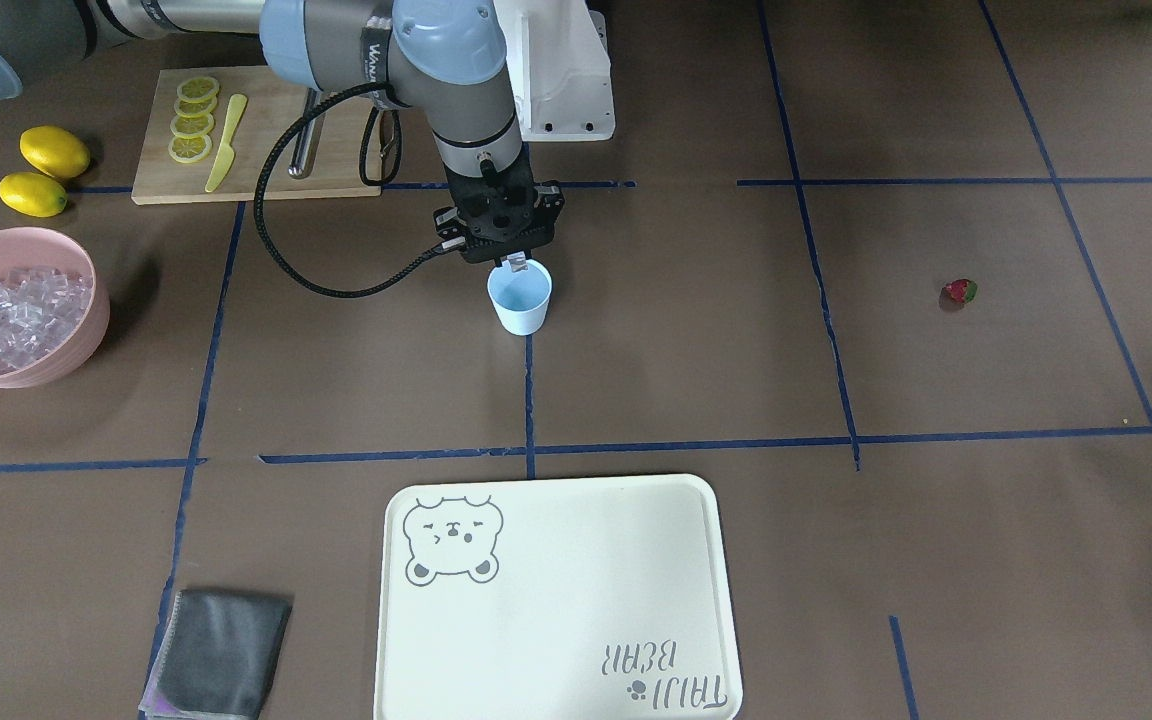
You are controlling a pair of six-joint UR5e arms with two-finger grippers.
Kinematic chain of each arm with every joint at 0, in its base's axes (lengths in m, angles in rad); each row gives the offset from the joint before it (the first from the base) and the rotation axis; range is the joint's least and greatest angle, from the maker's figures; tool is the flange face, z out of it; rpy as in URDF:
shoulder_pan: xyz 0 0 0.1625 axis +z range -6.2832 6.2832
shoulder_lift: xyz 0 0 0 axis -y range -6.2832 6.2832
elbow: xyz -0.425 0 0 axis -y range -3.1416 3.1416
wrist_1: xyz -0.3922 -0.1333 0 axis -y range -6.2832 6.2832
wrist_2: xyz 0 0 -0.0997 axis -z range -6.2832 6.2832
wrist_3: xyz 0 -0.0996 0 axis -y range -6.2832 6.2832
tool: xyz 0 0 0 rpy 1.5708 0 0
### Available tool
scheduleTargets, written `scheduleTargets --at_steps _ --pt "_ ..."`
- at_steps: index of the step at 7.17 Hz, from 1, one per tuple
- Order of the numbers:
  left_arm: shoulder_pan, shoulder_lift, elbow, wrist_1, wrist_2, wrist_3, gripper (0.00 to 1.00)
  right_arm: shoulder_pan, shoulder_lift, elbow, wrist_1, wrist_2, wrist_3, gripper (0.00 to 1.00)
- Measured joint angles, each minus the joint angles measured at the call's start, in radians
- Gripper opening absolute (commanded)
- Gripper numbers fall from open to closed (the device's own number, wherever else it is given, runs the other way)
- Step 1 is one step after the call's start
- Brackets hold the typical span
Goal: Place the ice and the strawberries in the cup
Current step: 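Open the right gripper to drop the ice into the cup, then move the right gripper back down into the ice bowl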
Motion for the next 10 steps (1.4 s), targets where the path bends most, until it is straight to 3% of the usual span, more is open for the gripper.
scheduleTargets --at_steps 6,8,10 --pt "0.0 0.0 0.002 0.0 0.0 0.0 1.0 0.019 -0.001 0.004 0.022 0.004 0.031 0.98" --pt "0.0 -0.002 -0.001 0.0 0.0 -0.001 1.0 0.089 -0.072 0.1 -0.028 0.031 -0.005 0.99" --pt "0.001 -0.003 -0.004 0.0 -0.002 -0.002 1.0 0.185 -0.193 0.278 -0.176 0.044 -0.171 0.99"
